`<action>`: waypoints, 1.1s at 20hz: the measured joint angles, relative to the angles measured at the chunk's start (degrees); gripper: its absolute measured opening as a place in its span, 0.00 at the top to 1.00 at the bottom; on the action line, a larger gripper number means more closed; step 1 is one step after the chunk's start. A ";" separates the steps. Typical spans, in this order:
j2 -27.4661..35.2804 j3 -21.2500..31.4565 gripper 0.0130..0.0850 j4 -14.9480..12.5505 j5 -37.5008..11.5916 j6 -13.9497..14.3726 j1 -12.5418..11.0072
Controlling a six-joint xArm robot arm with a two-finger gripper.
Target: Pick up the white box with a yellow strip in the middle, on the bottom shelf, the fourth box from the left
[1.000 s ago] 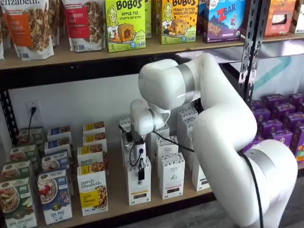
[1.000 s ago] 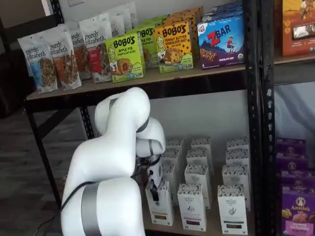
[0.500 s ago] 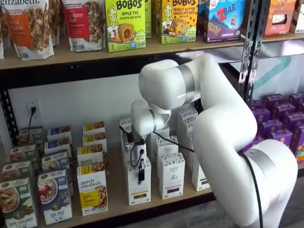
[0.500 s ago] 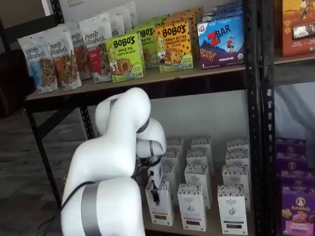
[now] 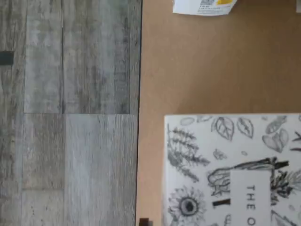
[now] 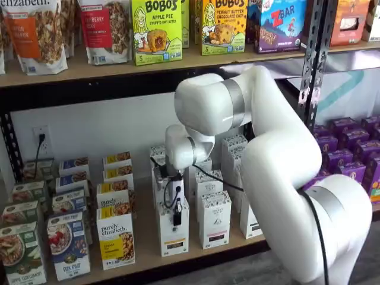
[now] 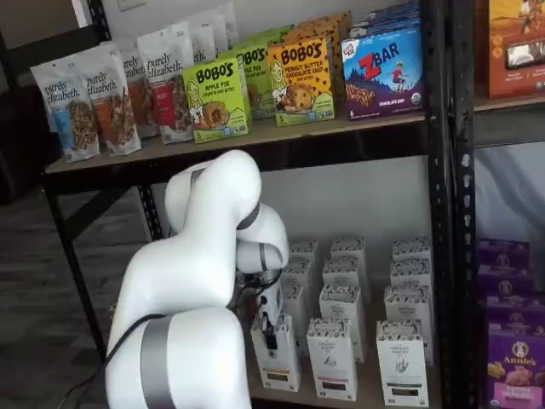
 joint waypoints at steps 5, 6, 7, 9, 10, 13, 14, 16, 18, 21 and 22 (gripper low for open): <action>-0.15 0.28 0.28 0.16 -0.34 -0.10 0.05; -0.16 0.23 0.33 0.31 -0.13 -0.21 0.06; -0.17 0.20 0.33 0.42 0.04 -0.29 0.07; -0.23 0.19 0.39 0.60 0.18 -0.40 0.10; -0.25 0.20 0.44 0.61 0.24 -0.39 0.12; -0.44 0.41 0.50 0.67 0.29 -0.38 0.18; -0.61 0.69 0.50 0.68 0.05 -0.40 0.18; -0.96 0.92 0.50 0.50 0.46 -0.24 0.18; -1.59 1.62 0.50 0.42 0.54 -0.13 0.21; -2.90 3.30 0.50 0.23 0.28 0.16 0.38; -3.37 3.96 0.50 0.17 0.20 0.29 0.47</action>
